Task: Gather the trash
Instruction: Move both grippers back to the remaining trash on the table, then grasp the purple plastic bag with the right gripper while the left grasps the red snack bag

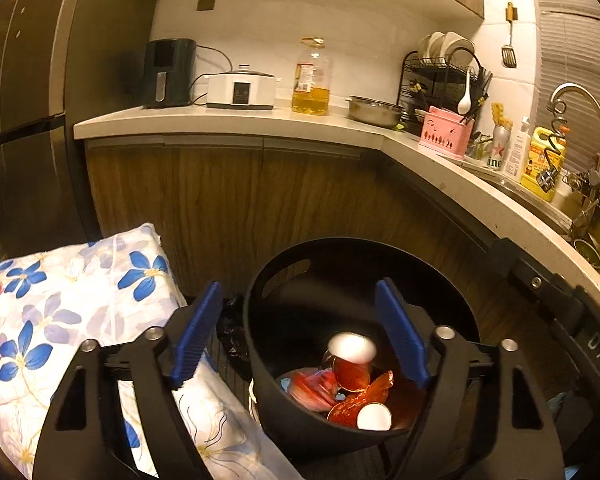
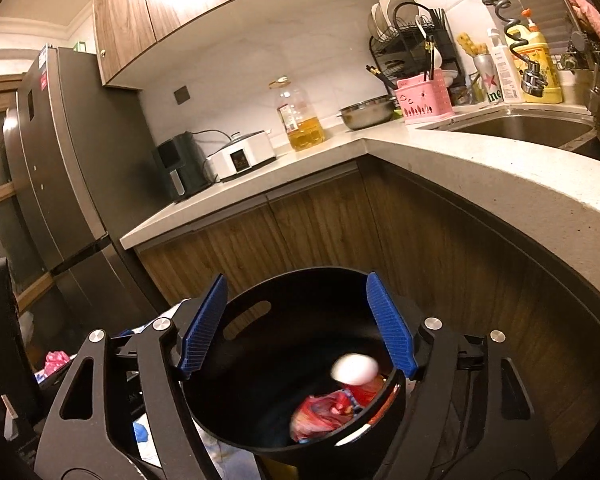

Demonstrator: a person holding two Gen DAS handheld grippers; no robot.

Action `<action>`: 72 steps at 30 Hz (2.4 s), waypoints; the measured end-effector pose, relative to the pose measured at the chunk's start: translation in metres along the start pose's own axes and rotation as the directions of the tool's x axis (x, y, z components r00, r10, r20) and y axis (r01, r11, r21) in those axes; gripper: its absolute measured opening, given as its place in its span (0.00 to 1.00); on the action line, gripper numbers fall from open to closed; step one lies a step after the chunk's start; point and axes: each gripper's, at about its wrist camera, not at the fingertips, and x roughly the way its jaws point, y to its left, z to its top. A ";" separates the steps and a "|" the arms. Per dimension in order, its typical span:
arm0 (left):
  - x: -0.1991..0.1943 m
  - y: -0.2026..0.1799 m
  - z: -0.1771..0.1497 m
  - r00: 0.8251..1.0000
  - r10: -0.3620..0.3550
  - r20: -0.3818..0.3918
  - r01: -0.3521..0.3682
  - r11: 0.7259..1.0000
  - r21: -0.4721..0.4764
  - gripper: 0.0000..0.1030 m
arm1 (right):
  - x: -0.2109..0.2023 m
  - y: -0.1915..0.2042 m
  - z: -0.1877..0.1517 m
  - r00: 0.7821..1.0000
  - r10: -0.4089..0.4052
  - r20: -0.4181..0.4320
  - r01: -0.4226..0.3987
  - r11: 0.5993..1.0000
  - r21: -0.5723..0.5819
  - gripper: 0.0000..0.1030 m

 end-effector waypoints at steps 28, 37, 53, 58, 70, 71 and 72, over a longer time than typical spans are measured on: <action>-0.136 0.115 -0.065 0.922 0.382 0.060 -0.371 0.917 -0.148 0.94 | -0.070 0.074 -0.056 0.997 0.077 0.010 -0.075 0.990 -0.115 0.87; -0.190 0.189 -0.093 0.846 0.531 0.034 -0.510 0.828 -0.233 0.94 | -0.068 0.147 -0.094 0.979 0.191 -0.071 -0.200 0.967 -0.156 0.87; -0.258 0.288 -0.128 0.730 0.683 -0.008 -0.639 0.678 -0.364 0.94 | -0.038 0.301 -0.179 0.911 0.342 -0.232 -0.402 0.864 -0.302 0.87; -0.267 0.307 -0.132 0.716 0.697 -0.022 -0.648 0.654 -0.391 0.94 | -0.016 0.335 -0.195 0.892 0.352 -0.283 -0.432 0.847 -0.309 0.87; -0.263 0.340 -0.126 0.704 0.710 -0.027 -0.656 0.636 -0.406 0.94 | 0.023 0.385 -0.236 0.839 0.343 -0.422 -0.497 0.800 -0.336 0.77; -0.262 0.342 -0.124 0.705 0.709 -0.025 -0.655 0.637 -0.407 0.94 | 0.025 0.386 -0.238 0.835 0.338 -0.434 -0.498 0.800 -0.335 0.75; -0.261 0.343 -0.123 0.705 0.709 -0.024 -0.654 0.637 -0.407 0.94 | 0.027 0.388 -0.240 0.831 0.335 -0.444 -0.500 0.799 -0.334 0.72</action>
